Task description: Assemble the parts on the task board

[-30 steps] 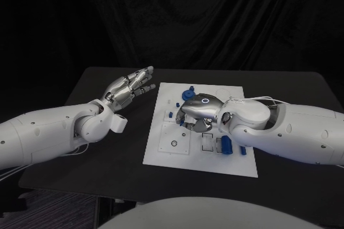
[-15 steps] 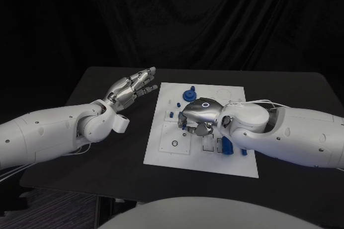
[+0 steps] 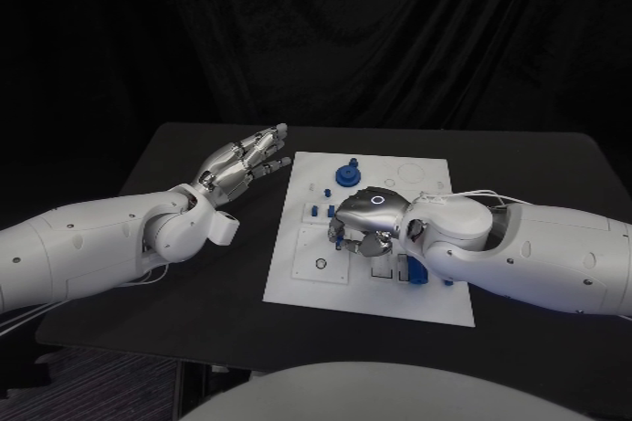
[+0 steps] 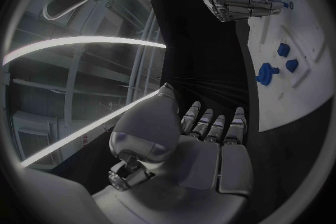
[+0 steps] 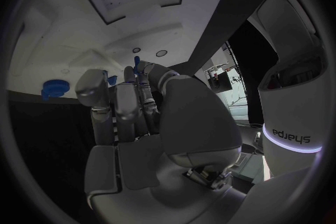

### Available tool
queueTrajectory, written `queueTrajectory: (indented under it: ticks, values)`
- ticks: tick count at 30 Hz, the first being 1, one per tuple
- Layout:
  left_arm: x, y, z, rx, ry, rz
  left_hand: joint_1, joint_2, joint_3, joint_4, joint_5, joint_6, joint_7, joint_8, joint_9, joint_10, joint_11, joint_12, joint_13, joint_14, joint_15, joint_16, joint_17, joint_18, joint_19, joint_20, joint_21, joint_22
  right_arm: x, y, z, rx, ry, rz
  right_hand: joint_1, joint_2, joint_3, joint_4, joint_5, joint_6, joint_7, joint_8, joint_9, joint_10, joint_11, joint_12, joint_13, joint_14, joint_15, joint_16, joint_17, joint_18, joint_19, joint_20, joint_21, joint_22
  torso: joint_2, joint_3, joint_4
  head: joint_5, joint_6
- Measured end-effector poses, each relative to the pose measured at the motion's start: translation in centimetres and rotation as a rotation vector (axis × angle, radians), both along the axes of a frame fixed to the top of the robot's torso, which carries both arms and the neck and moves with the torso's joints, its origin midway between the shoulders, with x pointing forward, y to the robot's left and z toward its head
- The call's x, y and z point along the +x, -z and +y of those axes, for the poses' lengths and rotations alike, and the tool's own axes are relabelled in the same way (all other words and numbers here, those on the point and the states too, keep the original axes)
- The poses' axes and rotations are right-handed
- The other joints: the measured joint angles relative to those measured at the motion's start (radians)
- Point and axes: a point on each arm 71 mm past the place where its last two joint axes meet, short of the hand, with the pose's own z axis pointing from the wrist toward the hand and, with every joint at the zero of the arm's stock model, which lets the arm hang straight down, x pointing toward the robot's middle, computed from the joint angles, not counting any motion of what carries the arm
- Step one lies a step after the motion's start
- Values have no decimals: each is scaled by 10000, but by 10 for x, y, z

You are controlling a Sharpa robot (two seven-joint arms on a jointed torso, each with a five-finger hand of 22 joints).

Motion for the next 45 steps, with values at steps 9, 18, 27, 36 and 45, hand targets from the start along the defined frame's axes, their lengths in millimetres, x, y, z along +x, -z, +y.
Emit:
queueTrajectory:
  ticks: [9,18,27,36,45]
  values:
    - [0,0,1,6,-14,8,0,0,0,0,0,0,0,0,0,0,0,0,0,0,0,0,0,0,0,0,0,0,-1,5,1,-37,-1,105,0,0,0,0,-1,-1,0,-8,11,35,35,-1,0,0,0,0,0,0,0,0,0,0,7,3,3,-13,0]
    - [-1,3,0,7,-8,62,0,0,0,0,0,0,0,0,0,0,0,0,-1,0,0,0,1,0,0,0,0,-8,0,8,1,-95,25,145,0,0,0,0,43,-1,0,-8,11,74,-4,-18,-1,0,0,0,1,0,0,0,0,0,5,3,4,-30,0]
    - [-3,9,0,10,-11,186,43,43,0,0,38,1,0,0,0,0,-1,0,-1,0,0,0,1,0,0,0,0,-8,1,10,0,-166,69,180,0,0,-28,-28,44,-1,-1,-9,13,73,-3,-38,-3,0,0,0,-16,0,0,0,0,8,-9,-3,6,-45,0]
    - [-5,12,1,12,-12,246,43,43,6,-7,38,24,24,0,0,1,-1,0,-1,1,0,0,2,-1,0,0,0,-7,1,10,0,-182,71,190,0,0,2,-57,83,-1,-1,-9,23,72,-2,-39,-7,0,0,-1,-15,0,0,0,0,7,-12,-3,10,-19,0]
    - [-5,12,1,1,5,254,43,43,27,-28,76,91,90,0,1,0,-1,0,-2,1,-1,0,2,0,0,0,0,-18,1,10,1,-190,49,196,0,0,1,-57,83,-56,54,-58,22,71,-1,-41,-26,0,0,-1,-76,0,0,0,-92,6,-8,-3,9,-16,0]
